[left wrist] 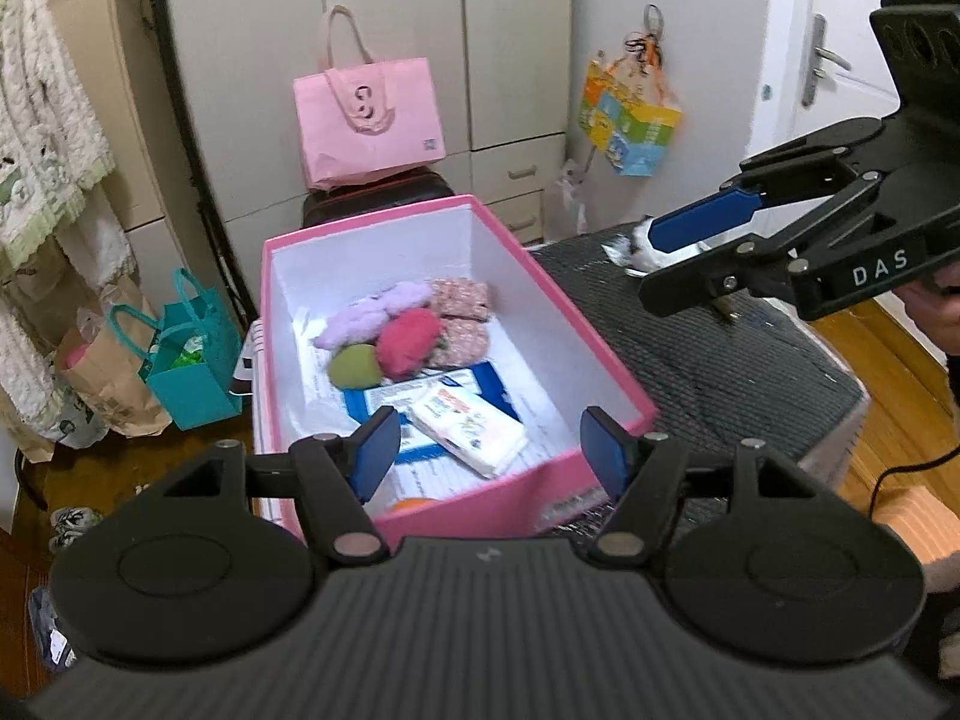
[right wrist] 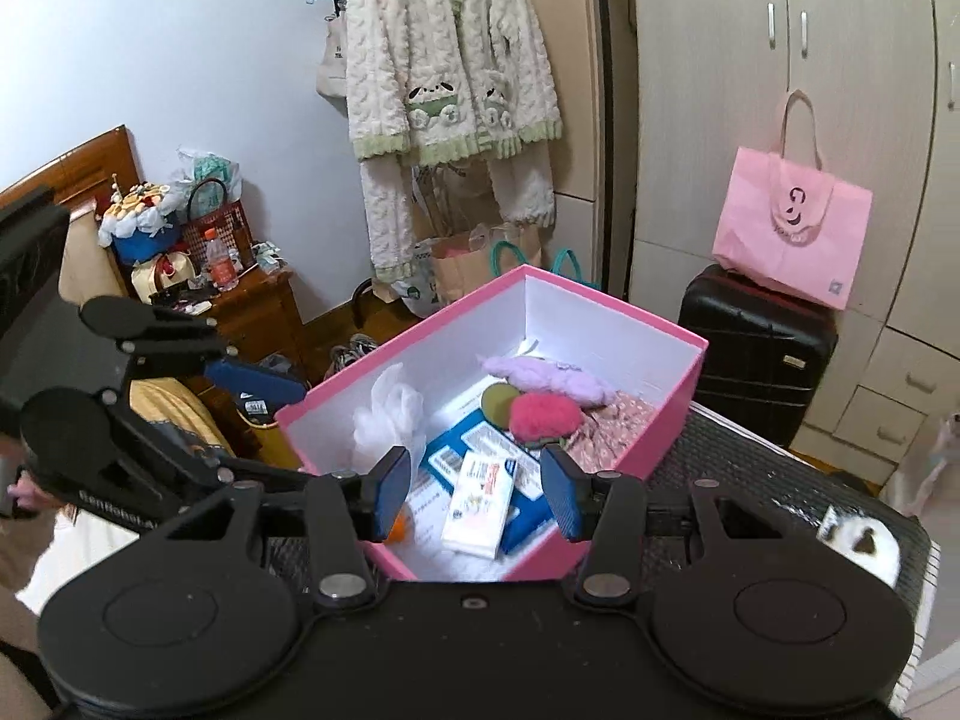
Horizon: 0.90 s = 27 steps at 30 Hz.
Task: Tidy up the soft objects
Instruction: 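Move both tools toward the white plush cat on the mat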
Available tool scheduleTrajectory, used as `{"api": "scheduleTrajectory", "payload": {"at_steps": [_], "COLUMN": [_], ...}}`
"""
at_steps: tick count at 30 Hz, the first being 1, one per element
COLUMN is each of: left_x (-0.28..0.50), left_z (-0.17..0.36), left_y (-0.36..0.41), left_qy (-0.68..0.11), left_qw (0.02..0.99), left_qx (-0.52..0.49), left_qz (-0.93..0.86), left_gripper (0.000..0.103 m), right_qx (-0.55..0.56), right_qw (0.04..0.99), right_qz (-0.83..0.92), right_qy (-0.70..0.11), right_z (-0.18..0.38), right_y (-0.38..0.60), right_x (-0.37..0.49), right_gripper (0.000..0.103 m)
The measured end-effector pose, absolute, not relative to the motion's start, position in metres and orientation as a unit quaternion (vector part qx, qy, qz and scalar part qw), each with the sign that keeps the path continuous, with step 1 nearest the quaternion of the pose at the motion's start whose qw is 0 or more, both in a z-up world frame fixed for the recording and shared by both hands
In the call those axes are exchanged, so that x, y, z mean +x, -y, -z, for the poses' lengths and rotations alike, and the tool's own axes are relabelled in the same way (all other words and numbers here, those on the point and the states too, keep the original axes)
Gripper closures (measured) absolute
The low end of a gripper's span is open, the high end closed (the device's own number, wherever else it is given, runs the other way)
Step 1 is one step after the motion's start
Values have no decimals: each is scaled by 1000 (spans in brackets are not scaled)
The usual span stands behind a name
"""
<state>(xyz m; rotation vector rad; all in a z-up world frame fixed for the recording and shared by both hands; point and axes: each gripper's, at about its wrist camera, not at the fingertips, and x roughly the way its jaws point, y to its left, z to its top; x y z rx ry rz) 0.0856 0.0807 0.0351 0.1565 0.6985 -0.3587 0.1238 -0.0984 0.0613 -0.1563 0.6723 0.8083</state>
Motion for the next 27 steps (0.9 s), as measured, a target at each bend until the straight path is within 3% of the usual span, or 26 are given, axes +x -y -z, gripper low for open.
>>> {"api": "scheduleTrajectory", "payload": {"at_steps": [6,11,17,21,24,27], "left_x": [61,46,34,33,35,41], "left_z": [-40,-39,-37,-33,-29,-24], "left_y": [-60,-42,-14,5,20,34], "left_qy": [-341,-340,-338,-334,-336,-337], "left_qw": [916,911,901,895,889,884], "left_qx": [101,112,136,148,152,151], "left_qz": [185,207,235,257,272,287], "left_gripper": [30,29,27,16,13,9], "right_qx": [-80,-87,-74,-75,-71,-63], "right_qw": [864,870,876,880,881,886], "right_qz": [-387,-378,-363,-355,-349,-330], "right_qy": [-311,-305,-309,-307,-311,-318], "right_z": [-65,-63,-54,-46,-37,-25], "right_y": [122,143,169,183,196,210], "right_x": [93,71,59,49,46,50], "right_gripper": [48,39,38,27,10,10]}}
